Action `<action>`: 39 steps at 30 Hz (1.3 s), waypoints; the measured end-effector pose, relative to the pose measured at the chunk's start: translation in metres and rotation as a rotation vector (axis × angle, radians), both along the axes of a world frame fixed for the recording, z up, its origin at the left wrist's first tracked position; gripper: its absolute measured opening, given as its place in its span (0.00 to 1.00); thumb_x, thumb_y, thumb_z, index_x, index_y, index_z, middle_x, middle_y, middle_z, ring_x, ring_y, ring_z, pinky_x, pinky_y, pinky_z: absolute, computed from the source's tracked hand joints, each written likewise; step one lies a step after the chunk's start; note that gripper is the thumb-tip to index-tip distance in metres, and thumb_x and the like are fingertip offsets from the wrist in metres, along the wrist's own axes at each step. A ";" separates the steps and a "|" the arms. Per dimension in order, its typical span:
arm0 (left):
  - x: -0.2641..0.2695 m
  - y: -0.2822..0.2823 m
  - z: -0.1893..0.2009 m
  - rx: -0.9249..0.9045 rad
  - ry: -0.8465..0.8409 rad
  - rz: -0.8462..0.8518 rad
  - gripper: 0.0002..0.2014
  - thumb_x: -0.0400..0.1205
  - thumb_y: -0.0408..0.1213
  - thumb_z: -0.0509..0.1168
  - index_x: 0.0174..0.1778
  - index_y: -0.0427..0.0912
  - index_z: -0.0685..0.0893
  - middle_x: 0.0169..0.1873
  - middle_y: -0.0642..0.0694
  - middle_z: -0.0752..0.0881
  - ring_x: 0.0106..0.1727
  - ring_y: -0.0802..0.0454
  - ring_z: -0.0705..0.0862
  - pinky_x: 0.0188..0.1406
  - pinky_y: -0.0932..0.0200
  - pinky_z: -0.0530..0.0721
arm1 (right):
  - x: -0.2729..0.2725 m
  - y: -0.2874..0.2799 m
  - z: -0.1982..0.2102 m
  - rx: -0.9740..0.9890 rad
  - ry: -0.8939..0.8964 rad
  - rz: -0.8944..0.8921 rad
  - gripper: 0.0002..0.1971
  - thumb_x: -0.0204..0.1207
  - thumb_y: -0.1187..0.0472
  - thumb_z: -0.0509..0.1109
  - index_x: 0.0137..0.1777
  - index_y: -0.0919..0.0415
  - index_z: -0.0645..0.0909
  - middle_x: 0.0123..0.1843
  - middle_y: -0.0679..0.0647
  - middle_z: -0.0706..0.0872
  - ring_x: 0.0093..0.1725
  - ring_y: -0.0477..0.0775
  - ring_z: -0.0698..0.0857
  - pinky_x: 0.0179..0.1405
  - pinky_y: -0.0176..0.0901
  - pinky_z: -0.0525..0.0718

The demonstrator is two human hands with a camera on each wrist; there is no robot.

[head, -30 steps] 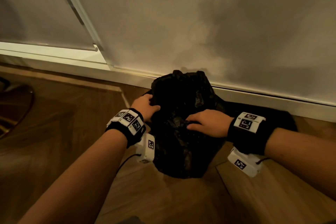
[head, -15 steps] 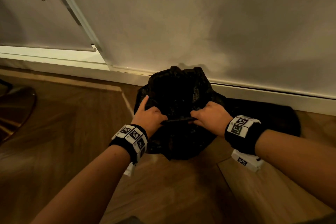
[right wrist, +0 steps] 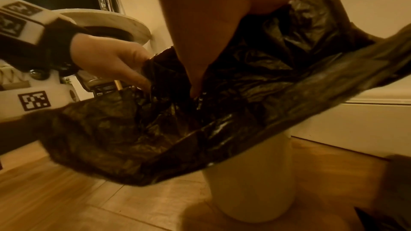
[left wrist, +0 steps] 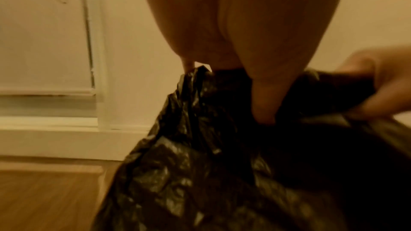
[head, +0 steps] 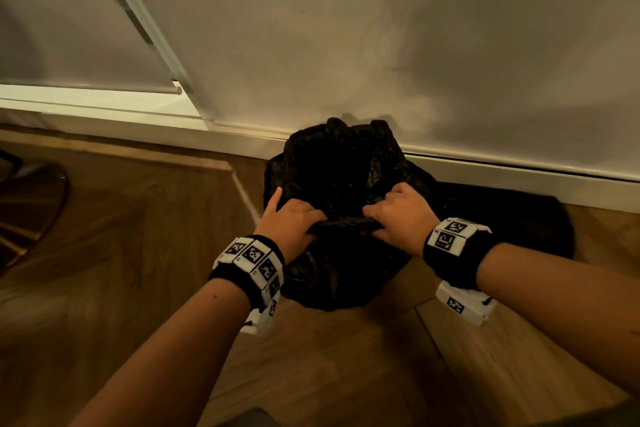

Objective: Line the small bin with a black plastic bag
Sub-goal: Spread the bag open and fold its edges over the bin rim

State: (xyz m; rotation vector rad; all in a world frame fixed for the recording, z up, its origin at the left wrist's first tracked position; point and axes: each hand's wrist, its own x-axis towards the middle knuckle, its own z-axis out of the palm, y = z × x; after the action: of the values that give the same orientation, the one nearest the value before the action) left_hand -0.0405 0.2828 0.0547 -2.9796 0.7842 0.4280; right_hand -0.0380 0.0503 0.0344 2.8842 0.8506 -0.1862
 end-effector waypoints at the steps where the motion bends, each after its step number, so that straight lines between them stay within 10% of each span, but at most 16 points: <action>1: -0.001 0.005 0.001 -0.113 -0.001 0.009 0.21 0.81 0.46 0.64 0.71 0.61 0.73 0.70 0.56 0.75 0.78 0.53 0.65 0.81 0.43 0.44 | -0.001 0.000 -0.002 0.003 -0.003 -0.007 0.17 0.78 0.40 0.61 0.58 0.49 0.78 0.51 0.50 0.88 0.55 0.56 0.83 0.65 0.49 0.68; 7: -0.013 0.055 0.006 -0.680 -0.078 0.246 0.22 0.74 0.46 0.75 0.63 0.59 0.80 0.62 0.55 0.80 0.68 0.52 0.74 0.71 0.51 0.69 | -0.004 0.008 -0.005 0.059 -0.067 -0.066 0.20 0.76 0.43 0.65 0.64 0.49 0.75 0.55 0.50 0.85 0.59 0.56 0.80 0.66 0.48 0.66; 11: -0.028 0.065 0.003 -0.799 0.069 0.577 0.07 0.78 0.43 0.70 0.51 0.51 0.83 0.43 0.51 0.85 0.47 0.53 0.83 0.47 0.59 0.80 | -0.012 0.014 -0.004 0.297 -0.106 -0.143 0.29 0.67 0.32 0.69 0.64 0.46 0.77 0.59 0.48 0.83 0.64 0.56 0.77 0.71 0.51 0.64; 18: -0.032 0.039 -0.010 -0.722 0.894 0.981 0.14 0.86 0.43 0.57 0.58 0.37 0.80 0.40 0.41 0.90 0.34 0.47 0.87 0.30 0.58 0.85 | -0.059 0.029 -0.010 0.829 -0.418 -0.565 0.18 0.72 0.40 0.68 0.52 0.54 0.78 0.52 0.52 0.77 0.54 0.53 0.71 0.53 0.45 0.67; 24: -0.030 0.026 -0.020 -1.073 1.082 1.208 0.21 0.85 0.41 0.58 0.71 0.34 0.70 0.60 0.33 0.84 0.47 0.38 0.90 0.35 0.51 0.87 | -0.084 0.049 -0.032 1.420 0.273 -1.012 0.11 0.83 0.52 0.61 0.50 0.58 0.81 0.41 0.52 0.85 0.31 0.43 0.80 0.32 0.39 0.75; 29: -0.038 0.009 -0.034 -1.439 1.136 1.277 0.18 0.83 0.39 0.60 0.67 0.36 0.76 0.58 0.38 0.83 0.61 0.37 0.82 0.57 0.40 0.83 | -0.080 0.061 -0.042 2.049 0.786 -1.376 0.21 0.82 0.45 0.62 0.69 0.56 0.71 0.61 0.60 0.85 0.50 0.59 0.88 0.41 0.46 0.85; 34: -0.033 -0.005 -0.032 -1.631 1.100 1.279 0.16 0.84 0.42 0.60 0.64 0.39 0.78 0.51 0.42 0.85 0.58 0.42 0.82 0.61 0.40 0.81 | -0.062 0.066 -0.037 2.310 0.798 -1.338 0.25 0.80 0.45 0.64 0.75 0.51 0.68 0.68 0.58 0.82 0.59 0.58 0.85 0.48 0.49 0.83; 39: -0.034 -0.009 -0.033 -1.592 1.006 1.324 0.15 0.84 0.39 0.62 0.64 0.37 0.79 0.36 0.45 0.87 0.45 0.48 0.85 0.35 0.51 0.88 | -0.057 0.067 -0.037 2.418 0.763 -1.367 0.21 0.83 0.53 0.63 0.75 0.55 0.70 0.69 0.59 0.80 0.59 0.56 0.83 0.47 0.46 0.83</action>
State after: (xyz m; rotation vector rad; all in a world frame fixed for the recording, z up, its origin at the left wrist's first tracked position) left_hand -0.0747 0.2741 0.0222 -3.6805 -2.3657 2.2139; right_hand -0.0950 0.1170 -0.0030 -0.6115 0.7155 0.1137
